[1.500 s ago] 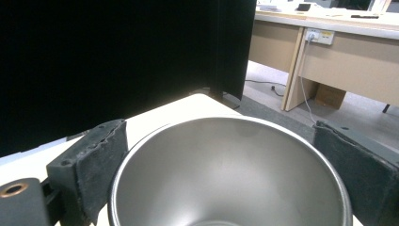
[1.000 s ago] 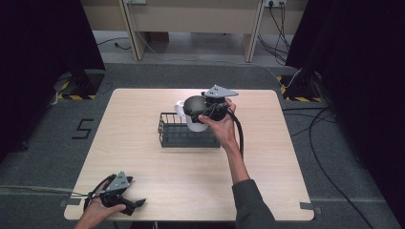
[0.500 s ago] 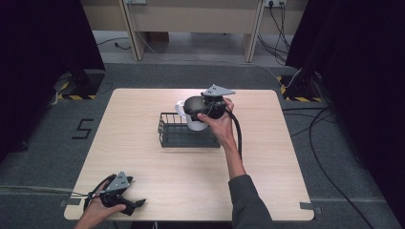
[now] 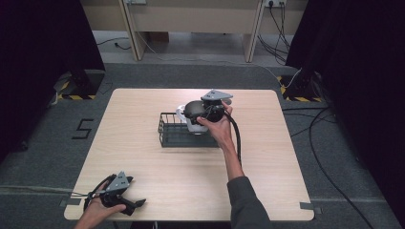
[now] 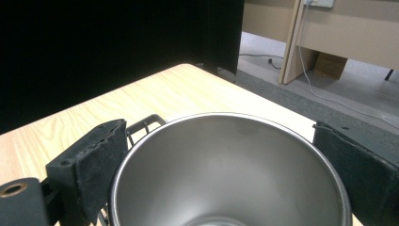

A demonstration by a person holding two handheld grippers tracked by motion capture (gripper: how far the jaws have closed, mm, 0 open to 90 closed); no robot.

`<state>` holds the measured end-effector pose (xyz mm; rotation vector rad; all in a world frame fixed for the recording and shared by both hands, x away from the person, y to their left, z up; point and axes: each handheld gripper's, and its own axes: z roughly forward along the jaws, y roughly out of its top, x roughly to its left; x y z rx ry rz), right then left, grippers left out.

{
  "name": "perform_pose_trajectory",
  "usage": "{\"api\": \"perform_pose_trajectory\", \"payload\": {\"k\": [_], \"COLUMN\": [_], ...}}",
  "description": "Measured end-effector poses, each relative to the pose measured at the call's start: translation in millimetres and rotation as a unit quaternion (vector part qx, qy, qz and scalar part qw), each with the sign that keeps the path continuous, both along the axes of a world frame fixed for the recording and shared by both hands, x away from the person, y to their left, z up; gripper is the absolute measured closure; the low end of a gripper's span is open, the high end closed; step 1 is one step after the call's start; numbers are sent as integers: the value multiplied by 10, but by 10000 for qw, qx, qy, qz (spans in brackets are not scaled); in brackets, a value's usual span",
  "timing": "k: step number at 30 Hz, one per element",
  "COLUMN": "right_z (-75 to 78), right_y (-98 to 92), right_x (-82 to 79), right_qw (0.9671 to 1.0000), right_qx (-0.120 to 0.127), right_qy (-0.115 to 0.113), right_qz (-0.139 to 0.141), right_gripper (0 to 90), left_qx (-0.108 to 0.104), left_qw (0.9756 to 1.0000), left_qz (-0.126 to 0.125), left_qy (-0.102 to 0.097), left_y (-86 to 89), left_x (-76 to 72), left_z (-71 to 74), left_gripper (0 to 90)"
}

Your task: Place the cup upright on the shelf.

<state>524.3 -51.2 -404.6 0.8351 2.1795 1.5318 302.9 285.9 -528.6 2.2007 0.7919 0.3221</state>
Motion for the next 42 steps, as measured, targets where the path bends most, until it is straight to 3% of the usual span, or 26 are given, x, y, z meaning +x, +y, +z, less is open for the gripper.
{"api": "perform_pose_trajectory", "payload": {"k": [13,23,34,35,37,40,42], "right_z": [-126,-133,-100,-88,-39,39,69], "right_y": [5,-10,19,18,-1,-8,-27], "right_x": [-17,-45,-93,-99,-120,-151,-174], "right_qw": [9994,9992,9983,9983,9991,9990,9991], "right_qx": [-333,-381,-539,-506,-268,-220,-171], "right_qy": [121,104,-163,-222,-318,-355,-357], "right_qz": [15,-43,-143,-158,-106,-126,-139], "right_gripper": [56,54,47,66,198,92,176], "left_qx": [-2,17,16,2,5,12,14], "left_qw": [10000,10000,10000,10000,10000,10000,10000], "left_qz": [3,-6,-7,0,4,4,3], "left_qy": [6,4,2,3,-3,-10,-11], "left_y": [-1,0,0,-1,-2,-1,-1], "left_x": [-1,0,0,-1,-1,-1,-1], "left_z": [0,1,0,-1,-1,0,0], "left_gripper": [0,0,0,0,0,0,0]}}
